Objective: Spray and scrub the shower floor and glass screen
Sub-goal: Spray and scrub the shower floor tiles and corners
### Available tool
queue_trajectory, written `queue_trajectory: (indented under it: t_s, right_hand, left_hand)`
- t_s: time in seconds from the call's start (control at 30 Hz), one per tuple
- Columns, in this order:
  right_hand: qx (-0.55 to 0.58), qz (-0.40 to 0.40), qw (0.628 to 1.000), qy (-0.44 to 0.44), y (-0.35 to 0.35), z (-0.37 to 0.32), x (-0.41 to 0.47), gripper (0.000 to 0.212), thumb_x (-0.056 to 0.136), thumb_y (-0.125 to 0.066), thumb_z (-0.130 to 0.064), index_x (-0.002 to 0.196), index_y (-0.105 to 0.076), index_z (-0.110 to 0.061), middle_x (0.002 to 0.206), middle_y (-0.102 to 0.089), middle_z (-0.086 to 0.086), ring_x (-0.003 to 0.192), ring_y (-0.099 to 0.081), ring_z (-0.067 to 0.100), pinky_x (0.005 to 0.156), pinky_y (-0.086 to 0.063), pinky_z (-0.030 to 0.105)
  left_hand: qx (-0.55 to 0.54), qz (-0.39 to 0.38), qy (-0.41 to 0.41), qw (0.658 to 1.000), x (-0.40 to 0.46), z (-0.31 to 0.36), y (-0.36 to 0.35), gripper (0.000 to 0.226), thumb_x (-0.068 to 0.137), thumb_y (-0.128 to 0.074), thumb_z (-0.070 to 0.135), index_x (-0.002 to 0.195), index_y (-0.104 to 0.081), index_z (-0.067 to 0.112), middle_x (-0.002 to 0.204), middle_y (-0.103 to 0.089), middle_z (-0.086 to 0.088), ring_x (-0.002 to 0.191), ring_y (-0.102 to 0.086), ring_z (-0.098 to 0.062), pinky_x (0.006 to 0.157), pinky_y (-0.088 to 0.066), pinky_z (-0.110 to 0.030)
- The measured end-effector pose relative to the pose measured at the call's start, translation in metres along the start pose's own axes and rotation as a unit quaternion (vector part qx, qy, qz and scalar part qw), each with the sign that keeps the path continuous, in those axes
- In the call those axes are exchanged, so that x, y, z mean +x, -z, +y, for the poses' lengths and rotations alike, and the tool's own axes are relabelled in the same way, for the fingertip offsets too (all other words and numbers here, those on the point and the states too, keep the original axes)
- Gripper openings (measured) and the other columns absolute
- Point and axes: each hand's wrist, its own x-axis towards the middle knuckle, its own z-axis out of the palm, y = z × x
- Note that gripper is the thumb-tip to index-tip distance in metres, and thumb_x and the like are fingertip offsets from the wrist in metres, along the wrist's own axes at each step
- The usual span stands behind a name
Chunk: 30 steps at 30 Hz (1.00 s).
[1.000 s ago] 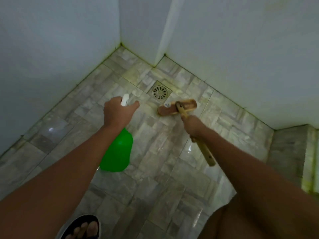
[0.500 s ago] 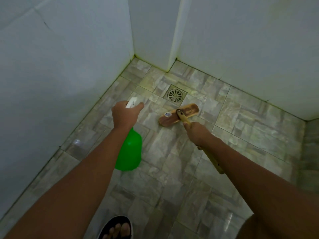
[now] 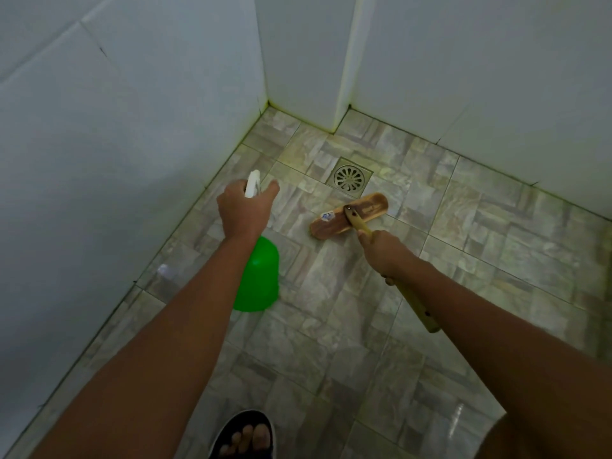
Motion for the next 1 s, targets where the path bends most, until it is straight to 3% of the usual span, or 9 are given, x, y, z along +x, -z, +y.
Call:
queue_trajectory:
  t_s: [0.07, 0.2, 0.3, 0.4, 0.5, 0.6, 0.7, 0.83, 1.0]
  right_hand:
    - [0.008, -0.003, 1.0, -0.007, 0.0, -0.001, 0.002, 0.053, 0.103, -0.026, -0.052, 0.096, -0.052, -0.006, 0.076, -0.057, 0.01, 0.052, -0.058, 0.023, 0.035, -0.038, 0.021]
    - [0.036, -0.008, 0.999, -0.008, 0.0, -0.008, 0.003, 0.051, 0.103, -0.028, -0.05, 0.1, -0.052, -0.005, 0.07, -0.053, 0.007, 0.053, -0.054, 0.02, 0.04, -0.039, 0.028]
    - [0.053, -0.012, 0.998, -0.015, -0.002, -0.013, 0.004, 0.052, 0.103, -0.028, -0.051, 0.104, -0.053, -0.005, 0.075, -0.053, 0.008, 0.056, -0.055, 0.022, 0.04, -0.042, 0.029]
    - [0.062, -0.019, 0.998, -0.022, -0.005, -0.016, 0.006, 0.055, 0.101, -0.028, -0.054, 0.107, -0.052, -0.005, 0.078, -0.053, 0.01, 0.055, -0.055, 0.023, 0.035, -0.041, 0.025]
    - [0.048, -0.019, 0.998, -0.02, -0.005, -0.017, 0.006, 0.054, 0.102, -0.028, -0.054, 0.104, -0.052, -0.006, 0.077, -0.053, 0.009, 0.054, -0.055, 0.022, 0.035, -0.039, 0.025]
    - [0.036, -0.016, 0.999, -0.009, -0.006, -0.016, 0.007, 0.051, 0.102, -0.028, -0.053, 0.101, -0.051, -0.007, 0.082, -0.055, 0.01, 0.055, -0.051, 0.018, 0.041, -0.037, 0.027]
    - [0.019, -0.011, 1.0, 0.006, -0.005, -0.015, 0.007, 0.05, 0.103, -0.027, -0.051, 0.1, -0.051, -0.007, 0.086, -0.055, 0.011, 0.056, -0.048, 0.016, 0.045, -0.036, 0.027]
    - [0.018, -0.012, 1.0, 0.008, -0.005, -0.013, 0.006, 0.054, 0.102, -0.026, -0.053, 0.101, -0.052, -0.006, 0.084, -0.057, 0.013, 0.055, -0.056, 0.021, 0.036, -0.038, 0.025]
    - [0.014, -0.01, 1.0, 0.016, -0.008, -0.011, 0.011, 0.056, 0.102, -0.025, -0.053, 0.108, -0.054, -0.005, 0.087, -0.057, 0.011, 0.061, -0.053, 0.019, 0.048, -0.038, 0.027]
  left_hand:
    - [0.008, -0.004, -0.008, 1.0, 0.002, -0.001, 0.001, 0.046, 0.078, -0.079, 0.05, 0.058, -0.049, 0.021, 0.061, -0.05, 0.003, 0.076, -0.058, -0.028, 0.063, -0.037, -0.031]
    - [-0.007, 0.057, -0.011, 0.998, 0.003, -0.001, 0.009, 0.042, 0.079, -0.077, 0.048, 0.057, -0.059, 0.017, 0.06, -0.061, -0.002, 0.072, -0.065, -0.028, 0.058, -0.043, -0.033]
    - [-0.031, 0.093, -0.055, 0.994, 0.002, 0.001, 0.015, 0.04, 0.081, -0.077, 0.038, 0.058, -0.056, 0.013, 0.053, -0.051, 0.004, 0.051, -0.047, -0.014, 0.05, -0.034, -0.026]
    - [-0.041, 0.071, -0.074, 0.994, 0.006, 0.001, 0.016, 0.043, 0.077, -0.08, 0.04, 0.062, -0.054, 0.011, 0.055, -0.046, 0.007, 0.052, -0.041, -0.011, 0.052, -0.031, -0.025]
    - [-0.018, 0.042, -0.063, 0.997, 0.012, 0.001, 0.015, 0.052, 0.074, -0.08, 0.049, 0.066, -0.06, 0.002, 0.06, -0.056, -0.001, 0.055, -0.049, -0.017, 0.054, -0.038, -0.029]
    - [0.001, 0.022, -0.02, 1.0, 0.013, -0.001, 0.011, 0.044, 0.078, -0.077, 0.05, 0.062, -0.067, 0.011, 0.058, -0.064, -0.002, 0.062, -0.066, -0.025, 0.056, -0.048, -0.034]
    - [0.037, 0.017, 0.004, 0.999, 0.012, -0.005, 0.008, 0.04, 0.079, -0.08, 0.048, 0.061, -0.061, 0.018, 0.057, -0.054, 0.006, 0.067, -0.063, -0.025, 0.059, -0.039, -0.03]
    - [0.062, 0.017, 0.015, 0.998, 0.014, -0.008, 0.009, 0.047, 0.078, -0.081, 0.05, 0.059, -0.052, 0.019, 0.067, -0.056, -0.002, 0.072, -0.059, -0.027, 0.062, -0.036, -0.032]
    - [0.036, 0.054, 0.016, 0.998, 0.015, -0.002, 0.014, 0.04, 0.08, -0.078, 0.048, 0.073, -0.074, 0.008, 0.069, -0.07, -0.007, 0.069, -0.067, -0.026, 0.059, -0.048, -0.035]
